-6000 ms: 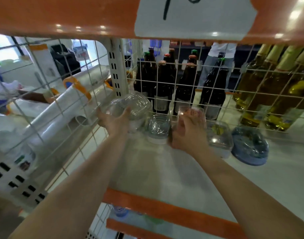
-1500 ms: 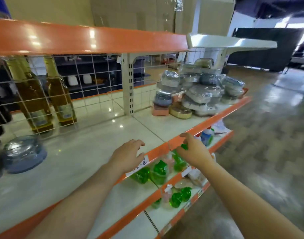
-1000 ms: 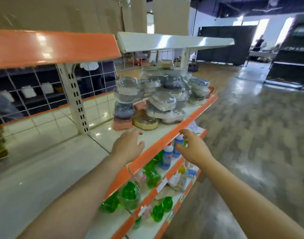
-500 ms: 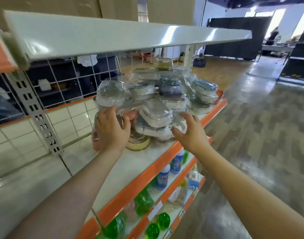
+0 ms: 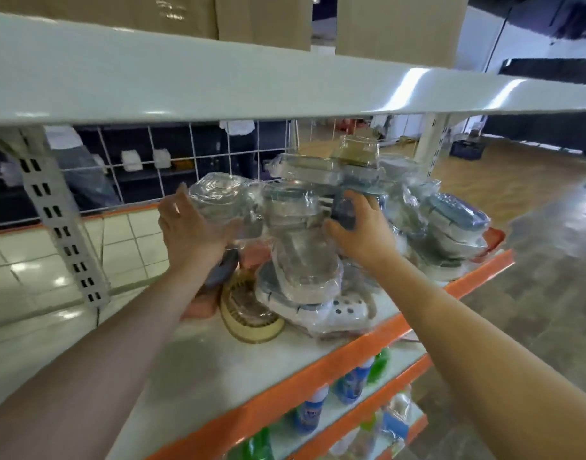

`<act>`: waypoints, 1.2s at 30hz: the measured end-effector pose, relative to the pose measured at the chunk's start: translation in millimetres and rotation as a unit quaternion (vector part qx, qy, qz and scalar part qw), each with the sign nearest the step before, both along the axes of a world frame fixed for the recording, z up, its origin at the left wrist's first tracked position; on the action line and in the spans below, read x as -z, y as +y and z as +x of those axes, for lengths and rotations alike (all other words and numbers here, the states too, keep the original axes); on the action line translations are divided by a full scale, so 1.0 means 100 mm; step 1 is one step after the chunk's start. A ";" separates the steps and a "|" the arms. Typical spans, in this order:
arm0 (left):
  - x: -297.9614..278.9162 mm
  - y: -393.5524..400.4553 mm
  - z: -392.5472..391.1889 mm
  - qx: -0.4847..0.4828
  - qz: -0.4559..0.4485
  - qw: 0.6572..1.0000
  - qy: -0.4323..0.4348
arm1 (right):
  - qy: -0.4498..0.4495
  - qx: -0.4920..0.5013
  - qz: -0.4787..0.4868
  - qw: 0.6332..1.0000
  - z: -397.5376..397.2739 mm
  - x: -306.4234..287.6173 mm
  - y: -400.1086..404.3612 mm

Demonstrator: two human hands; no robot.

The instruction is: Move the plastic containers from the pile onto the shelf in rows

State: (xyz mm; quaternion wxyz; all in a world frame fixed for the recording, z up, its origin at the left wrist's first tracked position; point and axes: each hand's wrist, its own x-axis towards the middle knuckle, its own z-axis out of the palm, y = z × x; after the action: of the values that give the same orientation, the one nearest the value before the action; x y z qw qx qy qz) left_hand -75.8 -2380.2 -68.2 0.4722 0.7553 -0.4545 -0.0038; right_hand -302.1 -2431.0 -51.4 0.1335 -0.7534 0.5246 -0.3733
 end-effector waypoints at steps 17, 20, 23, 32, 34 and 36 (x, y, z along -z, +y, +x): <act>0.06 -0.39 -0.04 -0.095 -0.007 0.995 0.035 | 0.083 -0.058 0.055 0.993 0.14 -0.33 -1.21; 0.06 -0.37 -0.02 -0.104 -0.026 0.994 0.035 | 0.067 -0.046 0.069 0.994 0.18 -0.32 -1.23; 0.07 -0.35 -0.02 -0.118 -0.030 0.992 0.039 | 0.001 -0.057 0.070 0.996 0.20 -0.32 -1.24; 0.10 -0.31 -0.03 -0.130 -0.052 0.989 0.040 | -0.017 -0.093 0.044 0.995 0.36 -0.28 -1.07; 0.10 -0.30 -0.04 -0.131 -0.050 0.989 0.040 | -0.044 -0.103 0.045 0.993 0.37 -0.29 -1.06; 0.10 -0.28 -0.05 -0.131 -0.053 0.989 0.035 | -0.064 -0.125 0.049 0.989 0.40 -0.28 -1.05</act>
State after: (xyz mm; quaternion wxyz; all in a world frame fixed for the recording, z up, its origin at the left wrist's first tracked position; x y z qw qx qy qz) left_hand -81.0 -2408.2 -78.3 0.5234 0.7818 -0.3344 0.0555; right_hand -262.6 -2535.6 -23.1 0.2491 -0.7803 0.4339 -0.3752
